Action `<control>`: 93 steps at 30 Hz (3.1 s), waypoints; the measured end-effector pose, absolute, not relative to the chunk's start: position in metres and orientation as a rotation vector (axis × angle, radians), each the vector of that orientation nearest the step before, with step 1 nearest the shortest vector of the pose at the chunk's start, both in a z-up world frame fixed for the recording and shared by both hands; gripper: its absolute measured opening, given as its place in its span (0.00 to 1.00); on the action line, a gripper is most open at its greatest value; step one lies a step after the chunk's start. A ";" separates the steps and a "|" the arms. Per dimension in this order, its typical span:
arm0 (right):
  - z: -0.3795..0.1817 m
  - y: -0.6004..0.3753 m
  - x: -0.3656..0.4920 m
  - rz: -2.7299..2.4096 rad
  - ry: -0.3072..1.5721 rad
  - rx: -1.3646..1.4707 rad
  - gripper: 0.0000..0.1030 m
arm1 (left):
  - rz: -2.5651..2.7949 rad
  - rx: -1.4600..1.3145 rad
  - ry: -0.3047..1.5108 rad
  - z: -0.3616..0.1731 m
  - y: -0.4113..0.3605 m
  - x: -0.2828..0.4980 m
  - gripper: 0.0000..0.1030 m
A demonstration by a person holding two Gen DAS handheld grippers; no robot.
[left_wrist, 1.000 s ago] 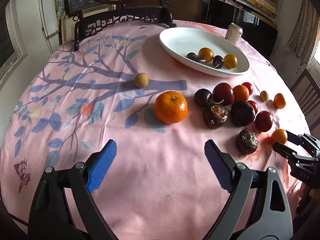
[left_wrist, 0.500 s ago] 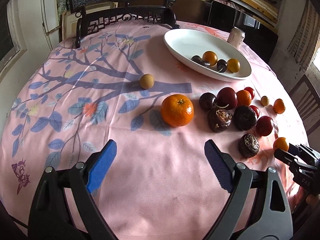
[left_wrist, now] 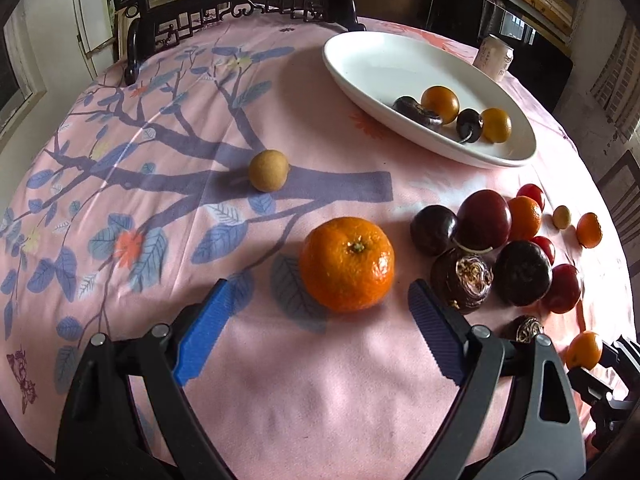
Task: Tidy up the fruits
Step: 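Grasp a large orange with the right gripper while the left grasps a tangerine, then carry the orange and tangerine onto the white plate and open both grippers, then grasp a red plum with the right gripper while the left grasps a brown mangosteen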
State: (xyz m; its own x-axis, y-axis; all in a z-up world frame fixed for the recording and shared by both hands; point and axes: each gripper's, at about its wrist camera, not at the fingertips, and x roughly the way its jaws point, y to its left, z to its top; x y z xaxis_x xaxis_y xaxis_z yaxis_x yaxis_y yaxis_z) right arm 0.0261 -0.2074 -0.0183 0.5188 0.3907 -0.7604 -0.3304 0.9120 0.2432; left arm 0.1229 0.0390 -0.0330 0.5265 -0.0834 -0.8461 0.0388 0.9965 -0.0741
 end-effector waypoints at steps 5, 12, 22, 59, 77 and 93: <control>-0.019 -0.205 0.027 0.444 0.928 0.079 0.40 | -0.053 -0.038 1.006 -0.034 0.037 0.129 0.87; -0.016 -0.202 0.030 0.442 0.930 0.078 0.40 | -0.042 0.002 0.982 -0.030 0.032 0.125 0.45; 0.016 -0.197 0.055 0.430 0.830 0.082 0.40 | -0.128 0.003 0.943 -0.002 0.023 0.114 0.44; 0.018 -0.195 0.167 0.327 0.741 0.272 0.63 | -0.098 -0.063 0.787 0.037 0.002 0.175 0.86; 0.013 -0.200 0.086 0.262 0.738 0.160 0.63 | -0.092 -0.006 0.827 -0.002 0.016 0.113 0.91; -0.028 -0.172 0.084 0.272 0.946 -0.060 0.47 | -0.130 0.005 0.852 -0.005 0.013 0.105 0.91</control>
